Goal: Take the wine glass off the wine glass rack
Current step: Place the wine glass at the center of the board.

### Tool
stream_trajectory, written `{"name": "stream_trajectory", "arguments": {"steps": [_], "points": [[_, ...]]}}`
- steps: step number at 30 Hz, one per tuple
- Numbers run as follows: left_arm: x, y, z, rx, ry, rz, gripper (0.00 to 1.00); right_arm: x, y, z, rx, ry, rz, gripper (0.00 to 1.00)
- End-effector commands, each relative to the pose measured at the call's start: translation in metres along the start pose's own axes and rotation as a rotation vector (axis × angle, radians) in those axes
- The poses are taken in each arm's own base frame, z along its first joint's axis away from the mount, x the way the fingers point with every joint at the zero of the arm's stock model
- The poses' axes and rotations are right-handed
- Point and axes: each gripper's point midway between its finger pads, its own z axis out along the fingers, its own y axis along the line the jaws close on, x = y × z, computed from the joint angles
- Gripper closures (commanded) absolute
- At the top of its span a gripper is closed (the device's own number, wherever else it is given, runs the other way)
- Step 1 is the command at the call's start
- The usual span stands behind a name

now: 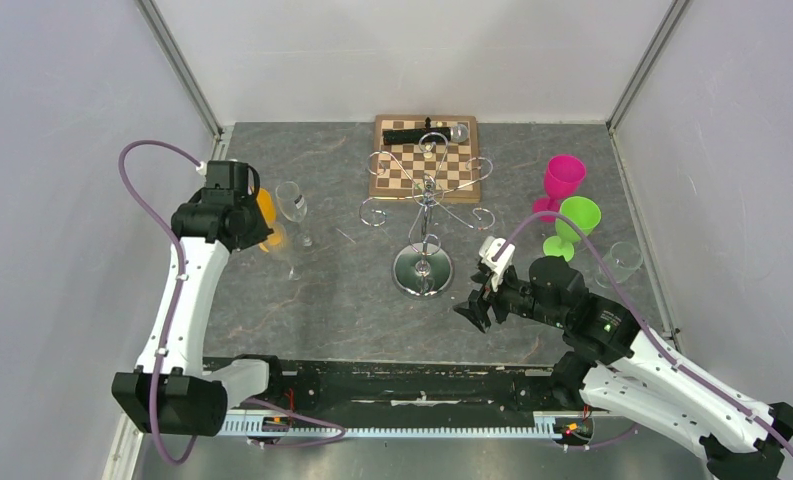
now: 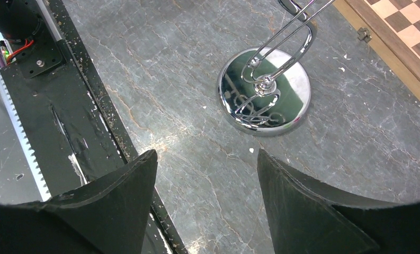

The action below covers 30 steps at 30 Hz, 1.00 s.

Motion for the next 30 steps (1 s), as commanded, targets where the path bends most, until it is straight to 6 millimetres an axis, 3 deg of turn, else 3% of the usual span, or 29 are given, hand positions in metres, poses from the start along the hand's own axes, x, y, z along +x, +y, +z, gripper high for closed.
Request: {"name": "stream_trajectory", "arguments": {"steps": [1, 6, 9, 11, 17, 19, 30], "points": [[-0.013, -0.002, 0.002, 0.033, -0.007, 0.041, 0.98, 0.001, 0.004, 0.000, -0.018, -0.001, 0.016, 0.28], [-0.015, 0.002, 0.009, 0.013, 0.010, 0.049, 0.98, 0.005, 0.004, 0.000, -0.018, 0.010, 0.021, 0.23], [-0.015, -0.001, 0.011, 0.024, 0.022, 0.056, 0.95, 0.005, 0.004, 0.000, -0.014, 0.014, 0.020, 0.11], [-0.017, -0.003, 0.011, 0.032, 0.020, 0.058, 0.86, 0.005, 0.004, -0.001, -0.012, 0.011, 0.021, 0.02], [-0.023, -0.005, 0.007, 0.042, 0.009, 0.067, 0.63, -0.002, 0.002, -0.009, 0.007, -0.025, 0.023, 0.02], [-0.023, -0.006, 0.007, 0.045, 0.006, 0.070, 0.58, 0.005, 0.000, -0.002, 0.010, 0.017, 0.035, 0.02], [-0.041, -0.009, -0.018, 0.089, -0.106, 0.050, 0.42, -0.003, -0.012, -0.011, 0.098, 0.013, 0.091, 0.02]]}}
